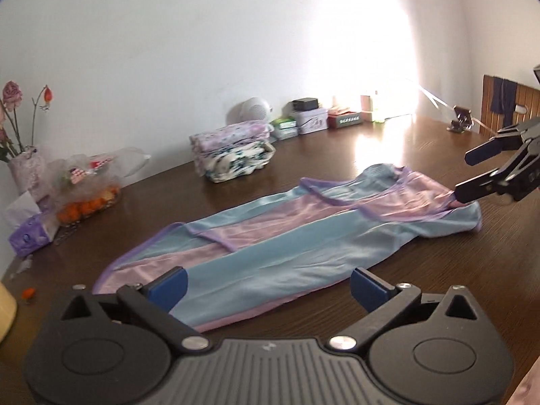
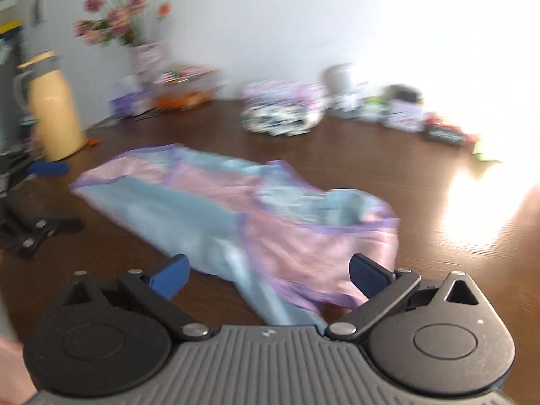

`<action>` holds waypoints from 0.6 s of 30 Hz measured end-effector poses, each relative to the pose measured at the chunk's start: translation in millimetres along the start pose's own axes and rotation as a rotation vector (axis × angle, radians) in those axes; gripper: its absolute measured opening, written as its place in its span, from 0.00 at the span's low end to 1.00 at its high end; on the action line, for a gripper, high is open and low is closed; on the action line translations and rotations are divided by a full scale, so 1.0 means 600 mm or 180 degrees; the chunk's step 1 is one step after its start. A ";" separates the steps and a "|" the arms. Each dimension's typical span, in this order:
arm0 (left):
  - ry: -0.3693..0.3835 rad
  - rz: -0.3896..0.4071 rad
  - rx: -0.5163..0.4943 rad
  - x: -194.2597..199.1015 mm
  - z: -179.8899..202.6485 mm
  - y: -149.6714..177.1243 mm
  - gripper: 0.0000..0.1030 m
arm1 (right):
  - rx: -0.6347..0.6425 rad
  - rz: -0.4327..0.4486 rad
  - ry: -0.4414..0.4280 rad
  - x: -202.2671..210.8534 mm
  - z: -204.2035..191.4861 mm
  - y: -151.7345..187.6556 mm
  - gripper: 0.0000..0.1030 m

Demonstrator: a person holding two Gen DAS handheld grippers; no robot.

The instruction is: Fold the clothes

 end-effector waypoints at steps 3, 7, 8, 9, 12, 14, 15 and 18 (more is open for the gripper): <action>0.0166 0.0000 0.0111 -0.010 0.040 -0.008 1.00 | 0.0288 0.0077 0.0591 0.017 0.020 0.022 1.00; 0.0245 -0.0132 -0.0004 -0.033 0.086 -0.014 1.00 | 0.0577 -0.0136 0.0484 0.017 0.041 0.050 1.00; 0.0252 -0.0146 -0.0045 -0.038 0.096 -0.018 0.99 | 0.0501 -0.0123 0.0324 0.021 0.048 0.053 1.00; 0.0271 -0.0148 -0.0079 -0.040 0.105 -0.022 0.98 | 0.0414 -0.0131 0.0172 0.023 0.058 0.055 0.99; 0.0343 -0.0162 -0.0147 -0.051 0.127 -0.036 0.95 | 0.0491 -0.0206 0.0062 0.016 0.083 0.056 0.94; 0.0368 -0.0193 -0.0184 -0.063 0.137 -0.045 0.87 | 0.0727 -0.0289 -0.0009 0.006 0.083 0.057 0.79; 0.0361 -0.0218 -0.0205 -0.071 0.140 -0.049 0.83 | 0.0850 -0.0346 -0.0081 -0.001 0.076 0.058 0.68; 0.0351 -0.0285 -0.0250 -0.095 0.148 -0.055 0.79 | 0.1177 -0.0511 -0.0285 -0.016 0.056 0.068 0.58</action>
Point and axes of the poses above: each gripper's, at about its wrist camera, not at the fingertips, and x roughly against the way its jaws point, z to its right, y to its underside, the point moved 8 cm from there along -x, roughly the way its jaws point, and after that the axes turned 4 degrees about -y, right-handed, at the moved point
